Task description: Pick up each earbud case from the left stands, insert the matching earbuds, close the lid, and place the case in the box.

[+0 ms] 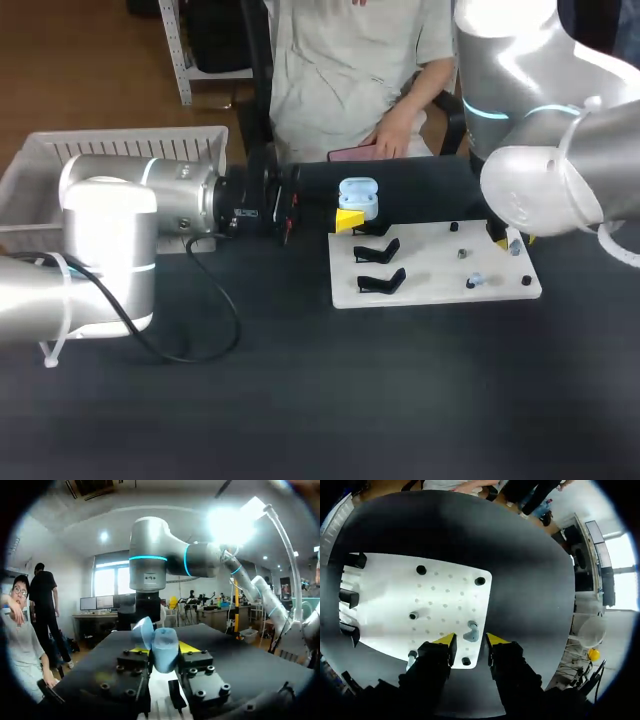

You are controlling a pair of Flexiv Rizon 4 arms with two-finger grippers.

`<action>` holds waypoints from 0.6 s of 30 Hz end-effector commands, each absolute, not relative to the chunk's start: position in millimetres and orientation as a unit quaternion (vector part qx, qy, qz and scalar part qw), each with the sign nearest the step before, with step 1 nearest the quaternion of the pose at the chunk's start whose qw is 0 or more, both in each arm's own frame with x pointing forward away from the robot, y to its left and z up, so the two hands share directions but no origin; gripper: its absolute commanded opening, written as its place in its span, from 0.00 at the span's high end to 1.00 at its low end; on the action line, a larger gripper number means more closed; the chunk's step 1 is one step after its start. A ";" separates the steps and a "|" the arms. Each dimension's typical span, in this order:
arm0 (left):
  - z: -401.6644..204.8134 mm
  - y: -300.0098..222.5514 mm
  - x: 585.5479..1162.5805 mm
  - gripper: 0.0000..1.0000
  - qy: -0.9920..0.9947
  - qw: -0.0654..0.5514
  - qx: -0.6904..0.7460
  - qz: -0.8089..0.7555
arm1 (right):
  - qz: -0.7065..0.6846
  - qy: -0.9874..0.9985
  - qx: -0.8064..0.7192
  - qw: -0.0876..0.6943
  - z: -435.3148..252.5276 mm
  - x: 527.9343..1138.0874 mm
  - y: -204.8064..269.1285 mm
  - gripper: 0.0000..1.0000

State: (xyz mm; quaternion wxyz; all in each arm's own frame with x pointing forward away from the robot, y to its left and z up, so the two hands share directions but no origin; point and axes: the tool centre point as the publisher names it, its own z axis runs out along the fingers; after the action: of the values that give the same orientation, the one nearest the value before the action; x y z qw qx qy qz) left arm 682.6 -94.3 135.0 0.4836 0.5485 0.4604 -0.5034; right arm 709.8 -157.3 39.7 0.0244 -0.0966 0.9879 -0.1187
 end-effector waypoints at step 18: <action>134.6 -94.3 682.8 1.00 0.460 0.484 0.548 -0.503 | -0.127 0.987 -0.080 0.053 27.9 705.6 -162.2 0.63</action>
State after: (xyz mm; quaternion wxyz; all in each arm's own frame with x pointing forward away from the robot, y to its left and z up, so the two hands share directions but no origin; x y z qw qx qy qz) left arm 682.6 -94.3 135.0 0.4835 0.5485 0.4604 -0.5034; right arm 710.2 -159.7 29.6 0.0440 -0.0809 0.9875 -0.1280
